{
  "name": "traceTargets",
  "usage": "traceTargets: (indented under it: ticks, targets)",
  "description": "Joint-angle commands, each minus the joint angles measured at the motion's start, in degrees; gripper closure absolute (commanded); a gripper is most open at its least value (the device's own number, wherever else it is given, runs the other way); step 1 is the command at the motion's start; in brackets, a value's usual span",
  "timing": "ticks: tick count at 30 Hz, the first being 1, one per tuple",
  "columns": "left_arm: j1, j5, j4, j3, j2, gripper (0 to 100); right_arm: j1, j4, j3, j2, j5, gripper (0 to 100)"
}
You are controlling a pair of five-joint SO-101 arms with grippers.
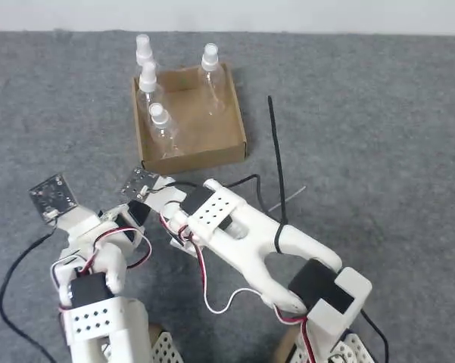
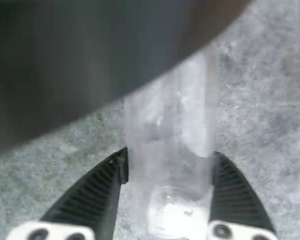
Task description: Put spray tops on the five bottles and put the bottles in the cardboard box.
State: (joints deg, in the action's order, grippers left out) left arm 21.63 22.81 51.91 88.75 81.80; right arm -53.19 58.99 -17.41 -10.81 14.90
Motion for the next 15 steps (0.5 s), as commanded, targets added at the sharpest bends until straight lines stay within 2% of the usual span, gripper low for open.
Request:
traceTargets:
  ticks: [1, 7, 15]
  targets:
    - [0.35, -0.09, -1.93, -0.66, 0.70, 62, 0.84, 0.92, 3.52, 1.27, 0.53, 85.7]
    - [0.35, -0.09, -1.93, -0.66, 0.70, 62, 0.75, 2.68, 3.43, 3.47, 0.53, 90.2]
    - [0.35, -0.09, -1.93, -0.66, 0.70, 62, 0.75, 9.71, 3.25, 10.77, 0.53, 90.1]
